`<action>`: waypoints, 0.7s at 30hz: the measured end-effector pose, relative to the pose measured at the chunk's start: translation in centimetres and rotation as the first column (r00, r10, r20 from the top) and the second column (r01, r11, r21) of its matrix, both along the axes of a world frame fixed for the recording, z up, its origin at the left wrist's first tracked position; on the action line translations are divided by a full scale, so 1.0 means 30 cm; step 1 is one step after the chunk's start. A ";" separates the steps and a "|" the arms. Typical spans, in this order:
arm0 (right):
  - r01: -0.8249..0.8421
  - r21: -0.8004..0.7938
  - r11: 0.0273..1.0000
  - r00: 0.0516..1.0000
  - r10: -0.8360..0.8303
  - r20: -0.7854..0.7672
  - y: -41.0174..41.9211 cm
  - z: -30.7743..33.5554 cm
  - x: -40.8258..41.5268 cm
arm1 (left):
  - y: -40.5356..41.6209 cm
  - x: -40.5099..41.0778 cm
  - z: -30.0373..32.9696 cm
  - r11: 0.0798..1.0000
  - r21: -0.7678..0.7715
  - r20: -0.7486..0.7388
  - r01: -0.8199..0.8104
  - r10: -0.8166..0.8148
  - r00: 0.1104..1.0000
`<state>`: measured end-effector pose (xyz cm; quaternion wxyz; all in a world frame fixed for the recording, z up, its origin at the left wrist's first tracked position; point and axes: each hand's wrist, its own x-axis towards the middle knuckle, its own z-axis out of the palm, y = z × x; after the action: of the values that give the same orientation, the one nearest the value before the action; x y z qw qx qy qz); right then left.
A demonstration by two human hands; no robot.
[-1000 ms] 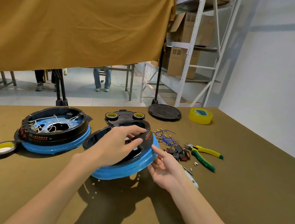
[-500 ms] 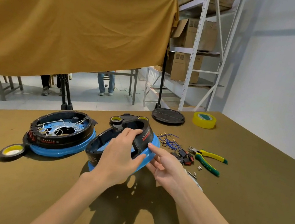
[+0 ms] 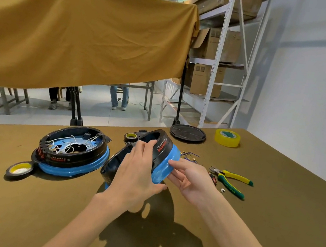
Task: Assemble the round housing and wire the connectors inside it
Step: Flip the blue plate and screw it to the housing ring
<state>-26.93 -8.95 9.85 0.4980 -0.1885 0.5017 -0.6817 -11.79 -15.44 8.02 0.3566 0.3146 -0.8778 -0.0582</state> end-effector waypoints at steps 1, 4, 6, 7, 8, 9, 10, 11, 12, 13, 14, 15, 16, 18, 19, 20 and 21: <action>-0.003 -0.021 1.000 0.999 0.002 -0.049 0.001 0.024 0.007 | 0.000 0.000 0.015 1.000 0.004 -0.018 -0.020 0.020 1.000; -0.010 -0.110 0.994 0.979 -0.013 -0.205 0.008 0.109 0.029 | -0.005 0.011 0.074 0.989 0.149 -0.207 -0.011 0.042 0.977; -0.043 -0.178 0.983 0.949 -0.015 -0.314 0.012 0.170 0.043 | -0.014 0.026 0.108 0.970 0.243 -0.323 0.010 0.071 0.944; -0.066 -0.193 0.979 0.929 -0.010 -0.369 0.012 0.198 0.050 | -0.017 0.034 0.118 0.953 0.300 -0.367 0.033 0.083 0.926; -0.085 -0.191 0.978 0.905 -0.005 -0.425 0.011 0.225 0.056 | -0.020 0.040 0.122 0.927 0.369 -0.411 0.069 0.095 0.907; -0.096 -0.179 0.979 0.874 -0.003 -0.487 0.006 0.247 0.063 | -0.022 0.045 0.123 0.892 0.438 -0.456 0.114 0.111 0.883; -0.103 -0.160 0.982 0.833 -0.003 -0.553 -0.004 0.265 0.068 | -0.021 0.048 0.122 0.854 0.496 -0.496 0.156 0.131 0.859; -0.112 -0.141 0.984 0.790 0.002 -0.614 -0.017 0.277 0.074 | -0.018 0.050 0.118 0.817 0.542 -0.530 0.195 0.152 0.834; -0.126 -0.119 0.985 0.751 0.017 -0.660 -0.031 0.286 0.079 | -0.016 0.052 0.111 0.781 0.579 -0.562 0.235 0.173 0.809; -0.147 -0.097 0.984 0.724 0.041 -0.688 -0.046 0.291 0.084 | -0.016 0.055 0.107 0.740 0.611 -0.594 0.281 0.195 0.780; -0.175 -0.075 0.982 0.702 0.071 -0.709 -0.058 0.292 0.089 | -0.018 0.063 0.102 0.694 0.640 -0.622 0.330 0.215 0.753; -0.203 -0.053 0.978 0.671 0.100 -0.735 -0.072 0.290 0.094 | -0.019 0.072 0.099 0.646 0.665 -0.639 0.376 0.232 0.733; -0.227 -0.031 0.973 0.622 0.120 -0.774 -0.085 0.286 0.097 | -0.021 0.085 0.096 0.597 0.688 -0.648 0.413 0.248 0.720; -0.246 0.004 0.969 0.479 0.125 -0.869 -0.115 0.267 0.102 | -0.029 0.115 0.086 0.509 0.736 -0.633 0.446 0.284 0.721; -0.242 0.009 0.970 0.408 0.110 -0.906 -0.131 0.253 0.110 | -0.033 0.132 0.077 0.468 0.760 -0.617 0.451 0.301 0.727; -0.234 0.006 0.972 0.346 0.089 -0.934 -0.146 0.236 0.119 | -0.037 0.147 0.065 0.424 0.780 -0.604 0.459 0.321 0.730; -0.230 0.002 0.973 0.289 0.071 -0.955 -0.161 0.216 0.130 | -0.037 0.161 0.053 0.375 0.801 -0.588 0.467 0.347 0.730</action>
<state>-23.03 -13.79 16.32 0.1544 -0.6331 0.6306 -0.4216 -6.96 -16.56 9.59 0.4081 0.3766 -0.5036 -0.6618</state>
